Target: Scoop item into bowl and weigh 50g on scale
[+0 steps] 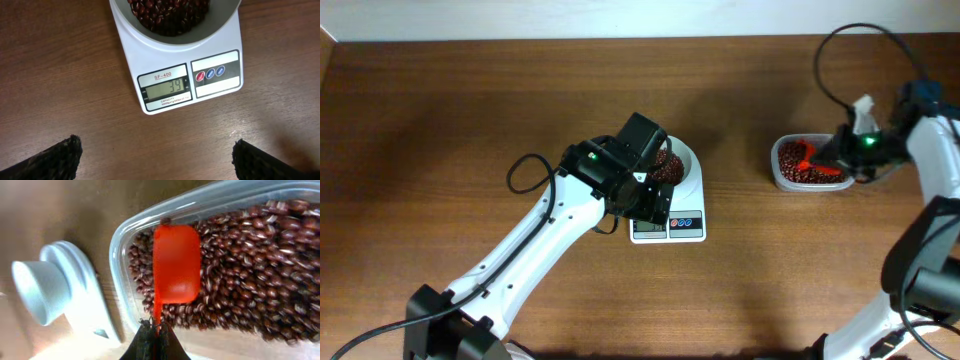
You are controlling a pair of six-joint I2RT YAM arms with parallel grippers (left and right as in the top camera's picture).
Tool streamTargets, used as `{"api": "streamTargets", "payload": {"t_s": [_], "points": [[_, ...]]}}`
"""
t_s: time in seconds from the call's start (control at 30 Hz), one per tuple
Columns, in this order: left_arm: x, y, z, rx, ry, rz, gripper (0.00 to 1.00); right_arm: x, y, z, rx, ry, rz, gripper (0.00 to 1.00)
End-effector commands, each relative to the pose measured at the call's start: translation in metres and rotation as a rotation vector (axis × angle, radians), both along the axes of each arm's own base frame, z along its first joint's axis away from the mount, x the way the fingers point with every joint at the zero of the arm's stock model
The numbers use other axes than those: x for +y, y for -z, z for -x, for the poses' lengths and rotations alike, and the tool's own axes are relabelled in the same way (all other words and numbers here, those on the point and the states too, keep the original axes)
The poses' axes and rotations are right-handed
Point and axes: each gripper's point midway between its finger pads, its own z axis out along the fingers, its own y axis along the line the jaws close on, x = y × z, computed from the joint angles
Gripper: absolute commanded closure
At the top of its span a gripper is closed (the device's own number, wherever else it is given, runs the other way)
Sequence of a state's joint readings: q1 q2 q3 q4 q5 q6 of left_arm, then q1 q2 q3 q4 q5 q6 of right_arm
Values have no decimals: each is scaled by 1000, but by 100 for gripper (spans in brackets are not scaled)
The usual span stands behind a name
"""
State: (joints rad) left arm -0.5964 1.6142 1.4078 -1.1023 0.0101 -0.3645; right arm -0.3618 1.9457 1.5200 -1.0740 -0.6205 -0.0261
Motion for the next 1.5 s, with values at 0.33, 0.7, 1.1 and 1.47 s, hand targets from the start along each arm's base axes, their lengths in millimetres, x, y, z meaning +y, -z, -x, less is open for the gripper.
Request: {"api": "streamTargets", "payload": {"t_s": [0.33, 0.7, 1.1, 1.47], "points": [[4, 5, -1, -3, -19, -33, 1, -35, -40, 6, -143, 96, -242, 96], [4, 5, -1, -2, -19, -33, 1, 38, -78, -7, -261, -96, -420, 96], [4, 5, -1, -2, -18, -33, 1, 232, -73, -2, -286, -559, -358, 96], [4, 5, -1, -2, -18, -33, 1, 243, -96, -10, -445, -862, 221, 96]]}}
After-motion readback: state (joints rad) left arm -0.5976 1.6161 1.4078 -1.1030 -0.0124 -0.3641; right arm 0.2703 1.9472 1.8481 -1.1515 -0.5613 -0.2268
